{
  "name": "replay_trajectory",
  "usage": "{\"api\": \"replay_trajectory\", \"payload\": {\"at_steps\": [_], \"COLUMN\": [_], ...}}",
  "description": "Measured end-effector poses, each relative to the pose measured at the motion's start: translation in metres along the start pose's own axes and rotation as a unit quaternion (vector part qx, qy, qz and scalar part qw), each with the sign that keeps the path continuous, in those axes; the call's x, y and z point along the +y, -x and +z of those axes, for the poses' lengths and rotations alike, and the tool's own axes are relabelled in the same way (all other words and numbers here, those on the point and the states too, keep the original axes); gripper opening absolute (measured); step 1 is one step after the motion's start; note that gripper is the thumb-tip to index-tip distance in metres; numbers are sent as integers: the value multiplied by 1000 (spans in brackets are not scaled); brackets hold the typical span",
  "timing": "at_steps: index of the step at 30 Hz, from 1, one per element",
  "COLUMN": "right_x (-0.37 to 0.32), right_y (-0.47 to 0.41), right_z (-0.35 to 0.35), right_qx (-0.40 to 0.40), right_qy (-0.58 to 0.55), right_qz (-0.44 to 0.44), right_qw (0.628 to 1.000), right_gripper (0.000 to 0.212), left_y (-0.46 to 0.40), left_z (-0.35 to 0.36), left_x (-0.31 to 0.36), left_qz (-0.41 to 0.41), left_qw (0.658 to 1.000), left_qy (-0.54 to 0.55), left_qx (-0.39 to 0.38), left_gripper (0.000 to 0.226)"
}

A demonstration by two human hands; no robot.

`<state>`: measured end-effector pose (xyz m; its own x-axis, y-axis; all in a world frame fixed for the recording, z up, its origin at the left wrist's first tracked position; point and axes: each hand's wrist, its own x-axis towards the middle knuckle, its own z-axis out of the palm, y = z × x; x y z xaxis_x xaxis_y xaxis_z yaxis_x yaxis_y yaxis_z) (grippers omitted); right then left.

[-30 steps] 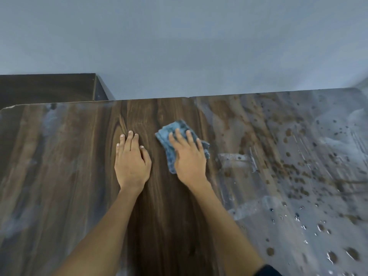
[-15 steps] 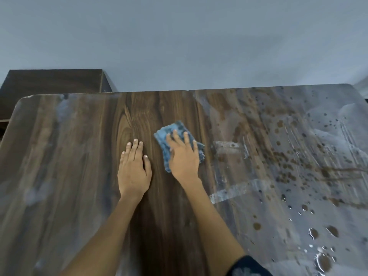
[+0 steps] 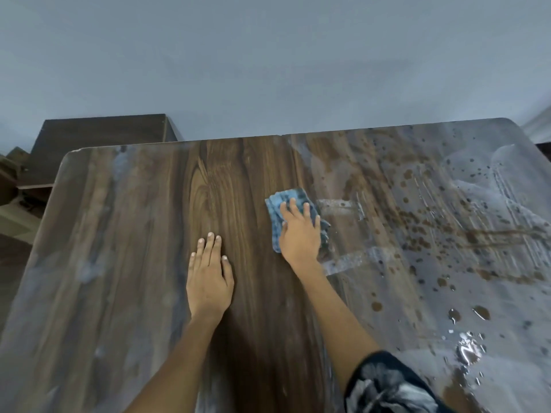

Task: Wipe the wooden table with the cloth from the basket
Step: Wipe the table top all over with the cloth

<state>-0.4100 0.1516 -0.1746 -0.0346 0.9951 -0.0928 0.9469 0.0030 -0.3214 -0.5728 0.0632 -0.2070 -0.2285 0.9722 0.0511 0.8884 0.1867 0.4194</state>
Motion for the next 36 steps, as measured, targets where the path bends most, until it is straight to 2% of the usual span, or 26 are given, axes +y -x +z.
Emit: {"api": "replay_trajectory", "payload": {"at_steps": [6,8,9,11,14,16,19,22,24,28,33,36], "right_x": [-2,17,28,45,50,35,8,-2,4,31,36,22], "right_y": [86,113,121,121,85,62,60,101,133,153,102,91], "right_z": [9,9,7,2,-8,-13,-11,0,5,0,-5,-4], "right_qx": [-107,-100,-76,-35,-50,-58,-75,-95,-106,-93,-51,-63], "right_qy": [-7,1,9,4,-20,-14,-8,-12,-18,-4,8,-2], "right_qz": [-217,-253,-251,-183,-58,-13,-69,-175,-201,-159,-63,-103], "right_qw": [970,962,965,982,997,998,995,980,974,983,997,993], "right_gripper": [54,52,49,48,46,51,59,63,63,65,62,65], "left_y": [27,39,44,55,69,78,93,103,105,105,106,106], "left_z": [-3,-2,-3,-4,-6,-9,-10,-12,-11,-10,-10,-9], "left_x": [-1,-3,-3,-4,-6,-8,-8,-8,-8,-6,-6,-5], "left_qz": [1,1,-2,-10,-11,-13,-24,-32,-31,-29,-35,-39], "left_qw": [1000,1000,1000,1000,999,998,997,997,996,995,994,994], "left_qy": [-16,-23,-24,-28,-41,-48,-58,-61,-68,-78,-89,-91], "left_qx": [-5,-7,-5,-4,-16,-24,-37,-44,-51,-53,-48,-49], "left_gripper": [52,52,52,56,61,62,62,61,62,64,65,64]}}
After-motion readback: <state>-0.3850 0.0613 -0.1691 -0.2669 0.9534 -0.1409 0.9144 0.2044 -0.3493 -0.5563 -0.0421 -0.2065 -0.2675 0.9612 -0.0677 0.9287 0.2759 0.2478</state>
